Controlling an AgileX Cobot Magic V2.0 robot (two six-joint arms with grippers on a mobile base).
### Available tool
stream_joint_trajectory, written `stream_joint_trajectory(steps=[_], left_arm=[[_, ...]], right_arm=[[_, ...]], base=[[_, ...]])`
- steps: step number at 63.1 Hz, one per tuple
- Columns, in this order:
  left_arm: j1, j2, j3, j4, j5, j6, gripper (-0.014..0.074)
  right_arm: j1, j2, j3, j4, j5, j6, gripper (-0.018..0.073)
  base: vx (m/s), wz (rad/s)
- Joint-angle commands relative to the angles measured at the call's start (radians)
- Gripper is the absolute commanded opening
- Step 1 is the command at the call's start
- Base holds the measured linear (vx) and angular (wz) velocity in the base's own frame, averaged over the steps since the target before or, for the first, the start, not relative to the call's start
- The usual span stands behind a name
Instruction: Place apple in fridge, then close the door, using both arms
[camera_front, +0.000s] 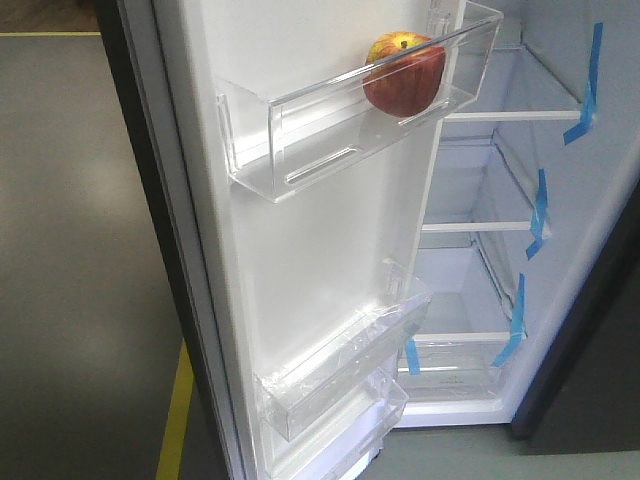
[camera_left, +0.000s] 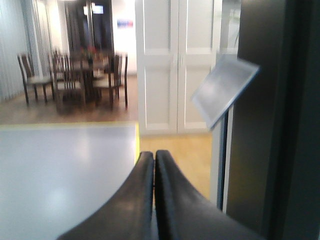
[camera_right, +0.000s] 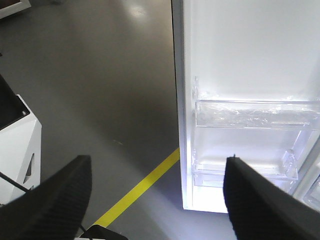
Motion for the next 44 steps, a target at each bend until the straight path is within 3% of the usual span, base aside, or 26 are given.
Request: stream_joint_trajectory(steps=[1, 11, 28, 38, 44], left_arm=[[0.0, 0.113, -0.114, -0.004, 0.079, 0.0, -0.0006], [0.0, 0.27, -0.205, -0.003, 0.242, 0.0, -0.0006], [0.0, 0.451, -0.207, -0.01, 0.244, -0.001, -0.0006], [0.0, 0.525, -0.211, -0.01, 0.188, 0.0, -0.0006], [0.0, 0.596, -0.258, -0.01, 0.234, 0.023, -0.0006]], right_arm=[[0.0, 0.014, -0.021, 0.026, -0.056, -0.006, 0.0523], [0.0, 0.014, -0.021, 0.026, -0.056, -0.006, 0.0523], [0.0, 0.014, -0.021, 0.026, -0.056, -0.006, 0.0523], [0.0, 0.014, -0.021, 0.026, -0.056, -0.006, 0.0523], [0.0, 0.014, -0.021, 0.026, -0.056, -0.006, 0.0523]], base=[[0.0, 0.0], [0.0, 0.0], [0.0, 0.0], [0.0, 0.0], [0.0, 0.0]])
